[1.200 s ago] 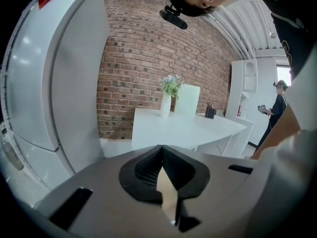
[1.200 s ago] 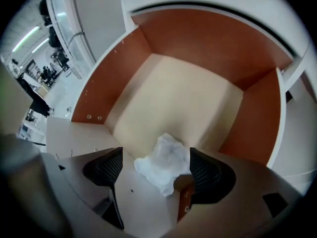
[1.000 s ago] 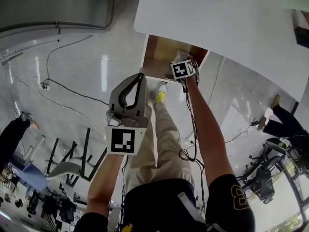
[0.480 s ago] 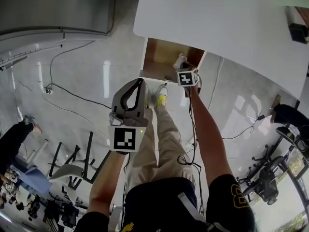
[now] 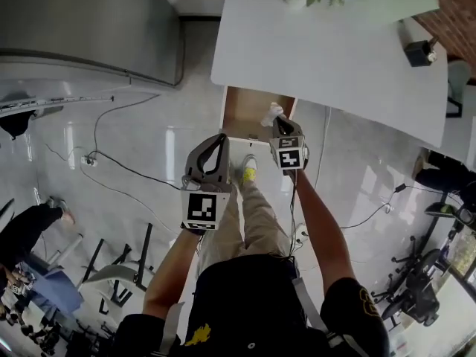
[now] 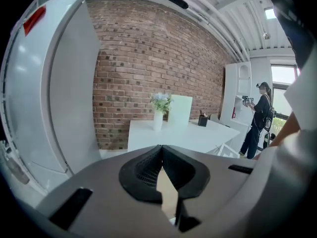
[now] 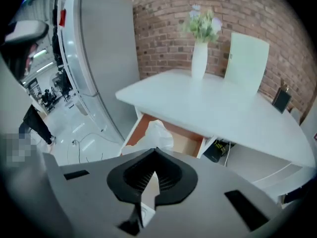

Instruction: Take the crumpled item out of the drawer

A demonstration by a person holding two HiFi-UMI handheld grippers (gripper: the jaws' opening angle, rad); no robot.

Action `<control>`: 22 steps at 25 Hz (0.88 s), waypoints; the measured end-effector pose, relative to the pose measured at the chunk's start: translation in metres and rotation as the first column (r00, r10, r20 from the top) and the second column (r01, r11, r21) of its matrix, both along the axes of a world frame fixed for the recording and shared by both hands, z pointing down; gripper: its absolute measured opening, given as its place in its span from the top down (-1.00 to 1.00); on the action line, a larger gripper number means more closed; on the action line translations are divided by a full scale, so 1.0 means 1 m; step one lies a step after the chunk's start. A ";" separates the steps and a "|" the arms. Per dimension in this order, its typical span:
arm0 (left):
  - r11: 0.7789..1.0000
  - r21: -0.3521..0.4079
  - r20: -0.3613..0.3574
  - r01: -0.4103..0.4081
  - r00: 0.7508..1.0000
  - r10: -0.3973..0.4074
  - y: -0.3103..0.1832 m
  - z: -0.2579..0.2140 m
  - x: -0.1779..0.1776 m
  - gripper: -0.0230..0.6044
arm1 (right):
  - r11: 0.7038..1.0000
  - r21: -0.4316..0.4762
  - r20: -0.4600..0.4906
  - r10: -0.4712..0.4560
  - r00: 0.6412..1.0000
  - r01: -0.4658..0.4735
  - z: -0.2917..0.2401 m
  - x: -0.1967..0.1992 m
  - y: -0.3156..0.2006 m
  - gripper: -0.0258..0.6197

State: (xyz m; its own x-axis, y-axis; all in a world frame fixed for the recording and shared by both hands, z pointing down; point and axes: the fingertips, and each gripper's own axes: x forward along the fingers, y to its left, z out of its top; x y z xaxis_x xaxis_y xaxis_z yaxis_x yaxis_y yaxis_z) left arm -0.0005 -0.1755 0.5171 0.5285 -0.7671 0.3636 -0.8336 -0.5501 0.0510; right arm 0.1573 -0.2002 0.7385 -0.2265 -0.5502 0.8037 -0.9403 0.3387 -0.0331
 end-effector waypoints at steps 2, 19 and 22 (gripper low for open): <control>1.000 0.023 0.006 -0.003 1.000 0.003 0.000 -0.024 -0.001 0.87 | 0.998 0.065 0.015 0.001 1.000 -0.002 -0.048 -0.001 -0.004 0.85; 0.945 0.328 -0.037 -0.010 0.999 0.024 -0.042 -0.203 0.027 0.87 | 0.688 0.726 0.066 -0.072 0.995 0.002 -0.461 -0.002 -0.001 0.85; 0.934 0.356 -0.038 -0.024 0.998 0.040 -0.042 -0.222 0.023 0.87 | 0.667 0.744 0.067 -0.030 0.997 -0.030 -0.483 0.002 0.015 0.85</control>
